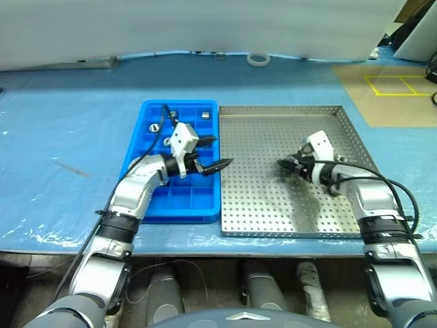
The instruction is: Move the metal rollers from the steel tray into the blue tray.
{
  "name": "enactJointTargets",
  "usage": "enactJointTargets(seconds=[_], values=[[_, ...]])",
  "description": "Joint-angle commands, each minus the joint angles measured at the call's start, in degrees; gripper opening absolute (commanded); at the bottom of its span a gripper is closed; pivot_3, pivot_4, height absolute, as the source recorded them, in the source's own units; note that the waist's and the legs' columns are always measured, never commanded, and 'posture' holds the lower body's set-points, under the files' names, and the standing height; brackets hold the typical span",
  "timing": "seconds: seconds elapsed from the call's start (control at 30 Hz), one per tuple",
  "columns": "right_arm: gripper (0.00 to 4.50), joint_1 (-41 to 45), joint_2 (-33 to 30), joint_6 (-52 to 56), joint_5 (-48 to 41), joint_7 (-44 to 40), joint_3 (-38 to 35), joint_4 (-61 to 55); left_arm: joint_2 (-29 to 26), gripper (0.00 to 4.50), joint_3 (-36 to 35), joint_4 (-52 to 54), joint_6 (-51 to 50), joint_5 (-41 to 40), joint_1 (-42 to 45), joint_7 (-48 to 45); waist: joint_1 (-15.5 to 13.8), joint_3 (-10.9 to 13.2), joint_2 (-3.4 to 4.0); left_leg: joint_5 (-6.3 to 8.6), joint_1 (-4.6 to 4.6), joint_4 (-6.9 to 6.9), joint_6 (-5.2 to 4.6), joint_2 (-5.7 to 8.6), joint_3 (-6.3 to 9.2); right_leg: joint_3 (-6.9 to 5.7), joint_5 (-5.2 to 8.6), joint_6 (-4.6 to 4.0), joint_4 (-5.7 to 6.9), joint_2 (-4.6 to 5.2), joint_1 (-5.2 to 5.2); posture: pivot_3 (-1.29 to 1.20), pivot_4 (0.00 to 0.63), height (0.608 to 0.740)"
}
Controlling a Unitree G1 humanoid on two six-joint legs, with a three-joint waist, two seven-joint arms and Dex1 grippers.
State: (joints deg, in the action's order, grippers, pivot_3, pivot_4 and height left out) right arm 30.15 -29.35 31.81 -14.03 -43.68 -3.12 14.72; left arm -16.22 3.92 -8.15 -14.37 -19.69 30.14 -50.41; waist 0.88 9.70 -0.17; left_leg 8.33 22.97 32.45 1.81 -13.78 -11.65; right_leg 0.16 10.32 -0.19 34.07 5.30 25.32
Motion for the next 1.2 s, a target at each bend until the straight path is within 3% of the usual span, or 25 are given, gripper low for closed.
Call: enactJointTargets(seconds=[0.03,0.23,0.43,0.63,0.97,1.2], values=[[1.67,6.96,4.06,-5.04,-4.49,-3.07,-0.78,-2.21,-2.69,4.5,-4.86,7.85,-2.47,-3.29,-2.81,2.21,-0.28,0.0,0.0,-0.02,0.03,0.0,0.03,-0.01,0.0,-0.01,0.0,0.0,0.11,0.0,0.08,-0.12,0.15,0.74],[1.67,15.63,13.16,-8.37,-6.3,-10.65,4.05,4.32,-7.94,4.5,-10.66,18.72,-6.24,-4.33,-12.94,7.56,-2.16,0.0,-0.01,-0.12,0.08,-0.08,0.21,-0.18,0.05,-0.11,0.28,-0.23,0.67,-0.01,0.4,0.06,0.15,0.74],[1.67,23.15,20.53,-17.66,0.58,-12.64,10.75,19.87,-9.81,4.5,-14.73,28.93,-9.28,-4.7,-22.35,13.26,-5.68,0.03,-0.05,-0.18,0.23,-0.14,0.32,-0.18,0.12,-0.21,0.29,-0.24,0.69,0.02,0.48,0.22,0.15,0.74],[1.67,27.1,21.94,-25.85,7.1,-12.25,13.73,33.49,-9.96,4.5,-15.85,34.23,-10.53,-4.95,-27.86,16.56,-8.42,0.04,-0.06,-0.19,0.33,-0.16,0.36,-0.15,0.24,-0.19,0.3,-0.24,0.68,0.08,0.45,0.28,0.15,0.74],[1.67,25.52,20.97,-26.11,7.73,-15.06,13.09,34.44,-11.32,4.5,-14.33,32.88,-10.55,-5.24,-26.48,16.12,-8.46,0.05,-0.05,-0.29,0.37,-0.2,0.52,-0.23,0.48,-0.16,0.3,-0.24,0.79,0.0,0.58,0.25,0.15,0.74],[3.93,24.35,19.51,-25.73,7.35,-11.59,10.77,32.2,-10.11,4.5,-10.47,29.0,-9.86,-5.12,-21.76,14.11,-8.54,0.05,-0.05,-0.29,0.4,-0.19,0.52,-0.2,0.48,-0.16,0.3,-0.24,0.79,0.0,0.58,0.16,0.15,0.74]])
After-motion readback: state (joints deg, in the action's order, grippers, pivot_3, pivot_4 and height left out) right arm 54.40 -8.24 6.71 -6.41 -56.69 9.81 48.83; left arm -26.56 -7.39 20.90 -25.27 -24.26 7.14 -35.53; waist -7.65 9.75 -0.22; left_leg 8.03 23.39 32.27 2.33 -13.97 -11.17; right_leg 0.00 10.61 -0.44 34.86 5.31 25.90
